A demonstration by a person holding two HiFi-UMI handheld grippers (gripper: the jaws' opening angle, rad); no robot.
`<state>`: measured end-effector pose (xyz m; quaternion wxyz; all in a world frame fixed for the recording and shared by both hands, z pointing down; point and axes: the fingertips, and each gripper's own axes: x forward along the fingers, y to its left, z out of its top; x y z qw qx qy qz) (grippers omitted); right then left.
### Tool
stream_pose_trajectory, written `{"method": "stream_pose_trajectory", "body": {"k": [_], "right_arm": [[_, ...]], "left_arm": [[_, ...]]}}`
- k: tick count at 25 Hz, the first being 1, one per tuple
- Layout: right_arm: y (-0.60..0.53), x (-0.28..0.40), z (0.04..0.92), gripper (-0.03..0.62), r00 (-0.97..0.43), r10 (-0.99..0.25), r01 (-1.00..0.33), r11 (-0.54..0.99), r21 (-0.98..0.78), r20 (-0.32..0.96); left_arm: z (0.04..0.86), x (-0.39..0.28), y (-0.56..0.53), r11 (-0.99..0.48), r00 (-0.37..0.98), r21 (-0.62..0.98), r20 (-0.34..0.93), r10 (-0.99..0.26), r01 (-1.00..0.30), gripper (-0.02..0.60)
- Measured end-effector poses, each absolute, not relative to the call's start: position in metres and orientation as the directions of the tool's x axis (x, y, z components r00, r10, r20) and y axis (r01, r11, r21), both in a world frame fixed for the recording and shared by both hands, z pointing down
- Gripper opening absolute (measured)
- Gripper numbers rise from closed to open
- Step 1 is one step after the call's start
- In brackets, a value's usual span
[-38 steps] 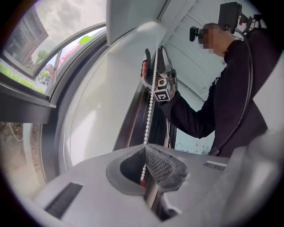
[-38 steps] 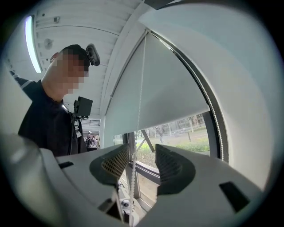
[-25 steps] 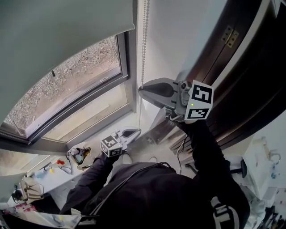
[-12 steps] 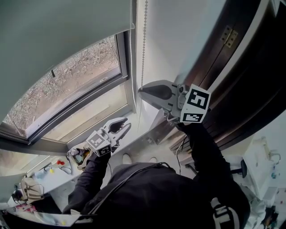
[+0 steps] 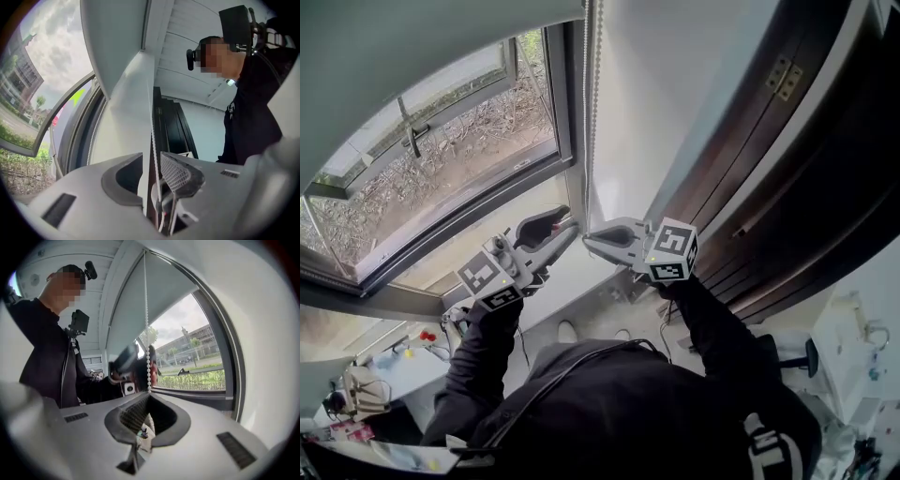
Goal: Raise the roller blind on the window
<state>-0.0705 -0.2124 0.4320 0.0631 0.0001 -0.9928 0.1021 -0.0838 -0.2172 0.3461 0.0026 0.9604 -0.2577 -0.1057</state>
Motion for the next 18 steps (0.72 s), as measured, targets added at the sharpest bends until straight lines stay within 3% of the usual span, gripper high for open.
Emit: {"method": "stream_pose_trajectory", "body": {"k": [6,15,18], "right_arm": [[-0.188,-0.075,0.509,0.008,-0.98,0.058,-0.009,0.943,-0.332,0.193],[-0.163,-0.079,0.509,0.008,-0.982,0.084,0.021,0.939,-0.344,0.168],[-0.16,-0.078,0.508,0.008,-0.983,0.08,0.018,0.94,-0.34,0.168]], "left_arm": [[0.315,-0.063,-0.21,-0.905,0.885,0.032,-0.194,-0.423,-0.425,0.111],[0.306,-0.055,-0.209,-0.914,0.908,-0.012,-0.122,-0.401,-0.406,0.109],[0.307,-0.052,-0.204,-0.928,0.924,-0.005,-0.098,-0.37,-0.372,0.073]]}}
